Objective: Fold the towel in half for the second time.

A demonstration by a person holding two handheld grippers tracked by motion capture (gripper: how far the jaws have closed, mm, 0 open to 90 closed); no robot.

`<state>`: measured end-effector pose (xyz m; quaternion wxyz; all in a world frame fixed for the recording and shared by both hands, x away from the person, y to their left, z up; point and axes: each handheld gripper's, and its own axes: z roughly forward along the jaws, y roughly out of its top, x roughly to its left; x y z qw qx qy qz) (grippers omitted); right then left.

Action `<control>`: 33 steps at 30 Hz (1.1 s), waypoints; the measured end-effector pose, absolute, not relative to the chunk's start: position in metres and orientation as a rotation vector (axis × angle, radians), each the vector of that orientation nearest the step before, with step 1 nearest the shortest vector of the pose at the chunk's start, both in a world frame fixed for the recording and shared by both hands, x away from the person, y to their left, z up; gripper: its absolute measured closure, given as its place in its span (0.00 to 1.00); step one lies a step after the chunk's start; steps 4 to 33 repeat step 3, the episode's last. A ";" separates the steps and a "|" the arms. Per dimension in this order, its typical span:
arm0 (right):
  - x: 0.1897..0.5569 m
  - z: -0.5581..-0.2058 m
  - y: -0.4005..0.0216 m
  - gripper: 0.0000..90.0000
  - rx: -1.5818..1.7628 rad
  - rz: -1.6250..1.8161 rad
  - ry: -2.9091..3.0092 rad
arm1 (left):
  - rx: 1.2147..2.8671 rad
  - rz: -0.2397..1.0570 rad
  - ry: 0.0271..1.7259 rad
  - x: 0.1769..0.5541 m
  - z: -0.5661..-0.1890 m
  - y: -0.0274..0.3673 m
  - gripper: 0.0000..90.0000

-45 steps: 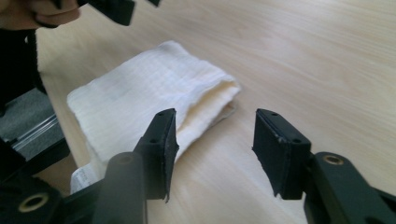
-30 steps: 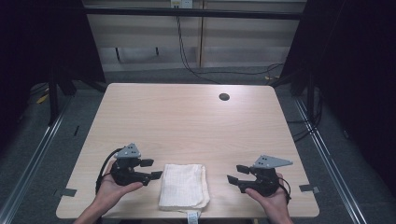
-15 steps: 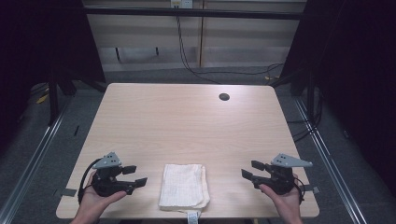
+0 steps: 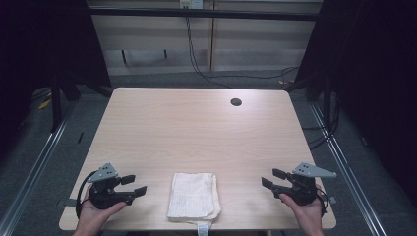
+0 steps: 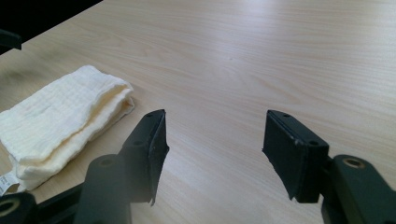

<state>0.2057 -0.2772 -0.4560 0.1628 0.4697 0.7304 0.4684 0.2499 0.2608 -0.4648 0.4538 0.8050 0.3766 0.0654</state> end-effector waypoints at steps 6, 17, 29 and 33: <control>0.207 -0.462 -0.278 0.44 1.347 1.287 2.102 | 2.007 0.162 0.934 0.249 -0.467 0.260 0.37; 0.207 -0.462 -0.278 0.44 1.347 1.287 2.102 | 2.007 0.162 0.934 0.249 -0.467 0.260 0.37; 0.207 -0.462 -0.278 0.44 1.347 1.287 2.102 | 2.007 0.162 0.934 0.249 -0.467 0.260 0.37; 0.207 -0.462 -0.278 0.44 1.347 1.287 2.102 | 2.007 0.162 0.934 0.249 -0.467 0.260 0.37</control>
